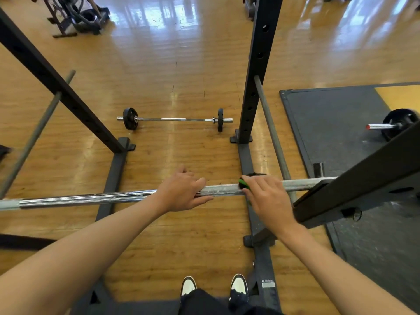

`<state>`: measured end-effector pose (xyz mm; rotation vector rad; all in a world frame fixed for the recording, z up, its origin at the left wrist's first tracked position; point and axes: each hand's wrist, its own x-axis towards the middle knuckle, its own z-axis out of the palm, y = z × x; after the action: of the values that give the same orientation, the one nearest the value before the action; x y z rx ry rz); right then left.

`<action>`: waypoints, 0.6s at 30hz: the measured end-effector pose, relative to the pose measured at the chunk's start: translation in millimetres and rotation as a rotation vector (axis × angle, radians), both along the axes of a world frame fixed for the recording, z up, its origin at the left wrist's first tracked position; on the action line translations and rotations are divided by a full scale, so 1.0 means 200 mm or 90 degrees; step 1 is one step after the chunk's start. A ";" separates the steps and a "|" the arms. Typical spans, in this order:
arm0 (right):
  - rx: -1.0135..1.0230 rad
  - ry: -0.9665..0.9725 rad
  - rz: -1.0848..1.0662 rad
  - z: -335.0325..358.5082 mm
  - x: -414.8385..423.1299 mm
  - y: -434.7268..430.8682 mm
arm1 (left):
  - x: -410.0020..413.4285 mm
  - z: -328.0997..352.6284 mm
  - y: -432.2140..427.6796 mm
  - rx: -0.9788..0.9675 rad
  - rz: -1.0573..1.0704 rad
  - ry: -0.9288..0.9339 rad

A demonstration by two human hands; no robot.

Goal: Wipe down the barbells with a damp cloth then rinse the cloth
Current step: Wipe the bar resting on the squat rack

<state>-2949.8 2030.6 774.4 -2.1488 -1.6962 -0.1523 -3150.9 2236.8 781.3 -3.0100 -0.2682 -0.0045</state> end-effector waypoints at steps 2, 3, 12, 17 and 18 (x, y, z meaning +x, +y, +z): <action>-0.005 0.003 -0.038 0.01 0.12 -0.06 | 0.00 0.00 0.00 0.004 -0.002 0.009; -0.016 0.023 -0.089 0.02 0.16 -0.06 | 0.00 0.00 0.00 0.009 0.000 0.013; -0.012 0.042 -0.054 0.01 -0.07 0.08 | 0.00 0.00 0.00 0.017 -0.021 -0.015; -0.056 0.060 -0.166 0.03 0.16 0.03 | 0.00 -0.01 0.00 0.009 -0.009 -0.006; -0.071 0.063 -0.219 0.04 0.15 0.06 | 0.00 -0.01 0.00 0.008 -0.008 -0.002</action>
<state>-2919.6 2042.4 781.4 -2.4738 -1.2995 -0.0454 -3151.7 2237.5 779.9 -3.0000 -0.2485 -0.0128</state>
